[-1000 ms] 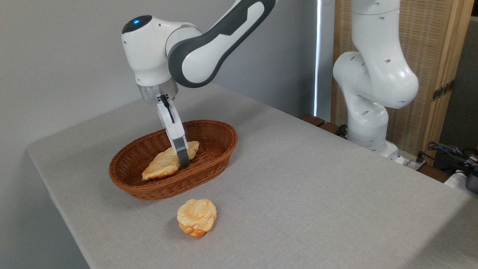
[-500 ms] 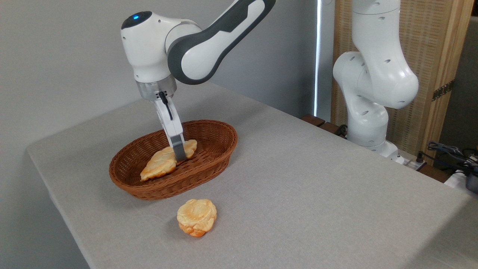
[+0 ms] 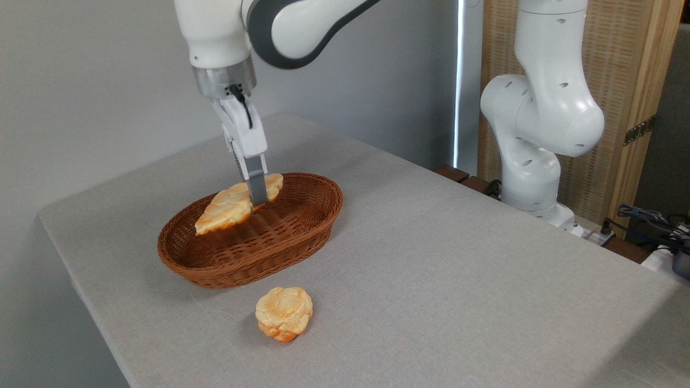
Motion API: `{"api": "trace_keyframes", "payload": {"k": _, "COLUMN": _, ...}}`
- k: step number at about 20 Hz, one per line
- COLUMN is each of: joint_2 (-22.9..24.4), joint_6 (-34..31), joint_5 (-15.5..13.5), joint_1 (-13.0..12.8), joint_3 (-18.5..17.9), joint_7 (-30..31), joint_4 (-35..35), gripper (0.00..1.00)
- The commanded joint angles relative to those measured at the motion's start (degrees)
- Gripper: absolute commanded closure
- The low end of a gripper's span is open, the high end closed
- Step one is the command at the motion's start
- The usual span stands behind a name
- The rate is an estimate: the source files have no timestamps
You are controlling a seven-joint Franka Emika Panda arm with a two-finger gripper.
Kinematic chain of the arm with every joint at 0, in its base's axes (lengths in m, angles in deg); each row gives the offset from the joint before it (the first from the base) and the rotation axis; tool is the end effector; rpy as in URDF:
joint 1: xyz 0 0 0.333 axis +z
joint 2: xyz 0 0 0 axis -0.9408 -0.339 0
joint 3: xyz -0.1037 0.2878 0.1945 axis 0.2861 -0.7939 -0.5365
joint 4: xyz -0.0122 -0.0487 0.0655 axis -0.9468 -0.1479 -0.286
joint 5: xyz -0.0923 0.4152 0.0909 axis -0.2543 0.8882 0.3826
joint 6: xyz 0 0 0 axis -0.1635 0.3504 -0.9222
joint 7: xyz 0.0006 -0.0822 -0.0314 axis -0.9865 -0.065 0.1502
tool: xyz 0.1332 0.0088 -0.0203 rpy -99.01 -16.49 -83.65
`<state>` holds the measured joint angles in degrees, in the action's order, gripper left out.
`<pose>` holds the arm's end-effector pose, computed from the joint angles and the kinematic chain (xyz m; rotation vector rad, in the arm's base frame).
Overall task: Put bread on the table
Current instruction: 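Lift the long bread roll out of the basket, then lower the bread roll onto the table beside the round bun, then open the gripper and raise it back above the basket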
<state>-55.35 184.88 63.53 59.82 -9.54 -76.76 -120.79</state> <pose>0.5501 -0.2174 0.5114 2.6859 -1.4884 0.0525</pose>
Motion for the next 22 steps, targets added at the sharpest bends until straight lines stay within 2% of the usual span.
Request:
{"api": "trace_keyframes", "payload": {"k": 1, "joint_2": 3.4, "joint_6": -3.1, "joint_5": 0.4, "joint_1": -0.3, "joint_3": -5.8, "joint_7": 0.4, "joint_4": -0.1, "gripper": 0.64}}
{"api": "trace_keyframes", "payload": {"k": 4, "joint_2": 3.5, "joint_6": -6.4, "joint_5": 0.7, "joint_1": -0.2, "joint_3": -10.0, "joint_7": 0.2, "joint_4": -0.1, "gripper": 0.63}}
{"api": "trace_keyframes", "payload": {"k": 5, "joint_2": 3.5, "joint_6": -7.6, "joint_5": 1.1, "joint_1": -0.2, "joint_3": -11.5, "joint_7": -0.4, "joint_4": -0.1, "gripper": 0.60}}
{"api": "trace_keyframes", "payload": {"k": 6, "joint_2": 3.7, "joint_6": -9.1, "joint_5": 2.0, "joint_1": -0.2, "joint_3": -13.1, "joint_7": -0.9, "joint_4": -0.1, "gripper": 0.35}}
{"api": "trace_keyframes", "payload": {"k": 7, "joint_2": 3.6, "joint_6": -10.3, "joint_5": 3.4, "joint_1": -0.2, "joint_3": -14.5, "joint_7": -1.0, "joint_4": -0.5, "gripper": 0.20}}
{"api": "trace_keyframes", "payload": {"k": 8, "joint_2": 3.6, "joint_6": -11.8, "joint_5": 5.0, "joint_1": -0.2, "joint_3": -16.0, "joint_7": -1.7, "joint_4": -0.7, "gripper": 0.17}}
{"api": "trace_keyframes", "payload": {"k": 9, "joint_2": 3.5, "joint_6": -13.2, "joint_5": 6.1, "joint_1": -0.2, "joint_3": -17.7, "joint_7": -3.1, "joint_4": -1.1, "gripper": 0.00}}
{"api": "trace_keyframes", "payload": {"k": 11, "joint_2": 3.4, "joint_6": -15.9, "joint_5": 6.2, "joint_1": -0.2, "joint_3": -20.5, "joint_7": -6.7, "joint_4": -1.1, "gripper": 0.00}}
{"api": "trace_keyframes", "payload": {"k": 13, "joint_2": 3.2, "joint_6": -17.2, "joint_5": 6.2, "joint_1": -0.2, "joint_3": -20.9, "joint_7": -9.3, "joint_4": -1.2, "gripper": 0.00}}
{"api": "trace_keyframes", "payload": {"k": 22, "joint_2": 2.1, "joint_6": -16.8, "joint_5": 6.2, "joint_1": -0.4, "joint_3": -20.6, "joint_7": -9.8, "joint_4": -1.5, "gripper": 0.00}}
